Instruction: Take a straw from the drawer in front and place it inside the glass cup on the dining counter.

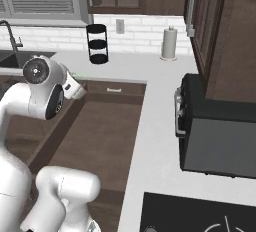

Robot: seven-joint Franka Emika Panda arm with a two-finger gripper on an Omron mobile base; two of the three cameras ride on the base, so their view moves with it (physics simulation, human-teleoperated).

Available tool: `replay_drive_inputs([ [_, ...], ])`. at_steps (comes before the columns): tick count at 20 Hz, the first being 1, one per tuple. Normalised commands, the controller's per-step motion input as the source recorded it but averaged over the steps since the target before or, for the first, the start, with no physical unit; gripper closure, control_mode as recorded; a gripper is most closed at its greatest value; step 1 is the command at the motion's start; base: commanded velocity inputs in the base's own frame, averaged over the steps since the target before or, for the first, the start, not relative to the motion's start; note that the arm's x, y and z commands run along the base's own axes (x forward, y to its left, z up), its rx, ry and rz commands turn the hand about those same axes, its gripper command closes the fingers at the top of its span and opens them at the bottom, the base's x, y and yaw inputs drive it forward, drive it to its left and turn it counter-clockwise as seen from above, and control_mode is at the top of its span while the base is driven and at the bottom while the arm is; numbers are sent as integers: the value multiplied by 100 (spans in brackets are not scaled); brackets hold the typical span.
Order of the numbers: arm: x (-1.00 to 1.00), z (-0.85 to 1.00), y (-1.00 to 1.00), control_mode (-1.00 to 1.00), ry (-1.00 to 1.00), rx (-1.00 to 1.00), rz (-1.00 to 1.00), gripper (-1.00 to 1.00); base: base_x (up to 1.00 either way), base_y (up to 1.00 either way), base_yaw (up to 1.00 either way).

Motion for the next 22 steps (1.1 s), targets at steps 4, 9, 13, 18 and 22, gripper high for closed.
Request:
replay_drive_inputs([
  [4, -66, 23, 25, -100, -22, -4, 3, 100, 0, 0, 0],
  [9, -26, 5, 19, 100, -6, -4, 2, 100, -38, 40, 5],
  [13, 0, 0, 0, 100, 0, 0, 0, 100, -70, 83, 11],
  [18, 0, 0, 0, 100, 0, 0, 0, 100, -68, 94, 15],
  [22, 0, 0, 0, 100, 0, 0, 0, 100, -62, 99, 23],
])
